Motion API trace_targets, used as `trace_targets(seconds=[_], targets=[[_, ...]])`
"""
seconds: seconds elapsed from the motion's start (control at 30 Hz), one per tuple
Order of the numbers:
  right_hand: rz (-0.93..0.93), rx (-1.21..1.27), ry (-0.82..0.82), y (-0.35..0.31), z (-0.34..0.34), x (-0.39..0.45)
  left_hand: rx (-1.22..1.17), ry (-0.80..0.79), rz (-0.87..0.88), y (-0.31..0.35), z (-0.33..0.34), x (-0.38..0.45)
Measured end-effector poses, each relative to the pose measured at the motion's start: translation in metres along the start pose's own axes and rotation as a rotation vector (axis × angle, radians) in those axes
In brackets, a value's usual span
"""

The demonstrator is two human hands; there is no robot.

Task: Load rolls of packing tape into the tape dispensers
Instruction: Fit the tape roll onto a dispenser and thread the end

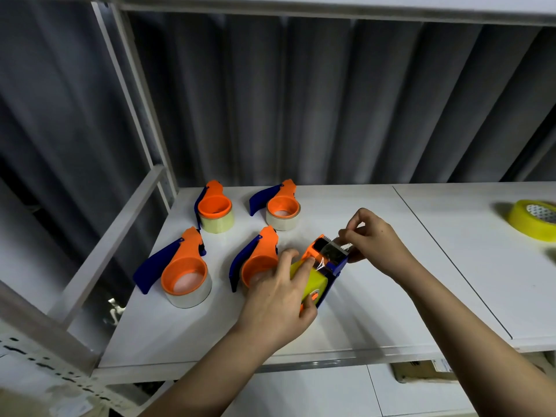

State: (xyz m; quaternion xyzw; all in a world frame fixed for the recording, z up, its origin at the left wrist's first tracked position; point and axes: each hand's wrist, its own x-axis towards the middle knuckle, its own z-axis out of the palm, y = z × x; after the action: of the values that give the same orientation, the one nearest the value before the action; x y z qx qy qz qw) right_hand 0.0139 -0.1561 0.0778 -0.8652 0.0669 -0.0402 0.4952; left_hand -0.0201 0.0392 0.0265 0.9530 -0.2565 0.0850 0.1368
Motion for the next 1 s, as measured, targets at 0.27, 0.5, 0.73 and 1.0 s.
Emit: trace_targets(seconds=[0.27, 0.5, 0.73, 1.0], targets=[[-0.038, -0.179, 0.100, -0.002, 0.011, 0.002, 0.046, -0.005, -0.006, 0.002, -0.002, 0.001], [-0.090, -0.285, 0.137, -0.002, 0.018, 0.004, 0.064, -0.031, -0.010, 0.004, -0.005, 0.001], [-0.140, -0.305, 0.149, -0.001, 0.024, 0.004, -0.044, 0.120, -0.056, 0.001, 0.003, -0.003], [-0.095, -0.196, 0.145, -0.002, 0.022, 0.004, -0.066, 0.140, -0.058, 0.002, 0.001, -0.007]])
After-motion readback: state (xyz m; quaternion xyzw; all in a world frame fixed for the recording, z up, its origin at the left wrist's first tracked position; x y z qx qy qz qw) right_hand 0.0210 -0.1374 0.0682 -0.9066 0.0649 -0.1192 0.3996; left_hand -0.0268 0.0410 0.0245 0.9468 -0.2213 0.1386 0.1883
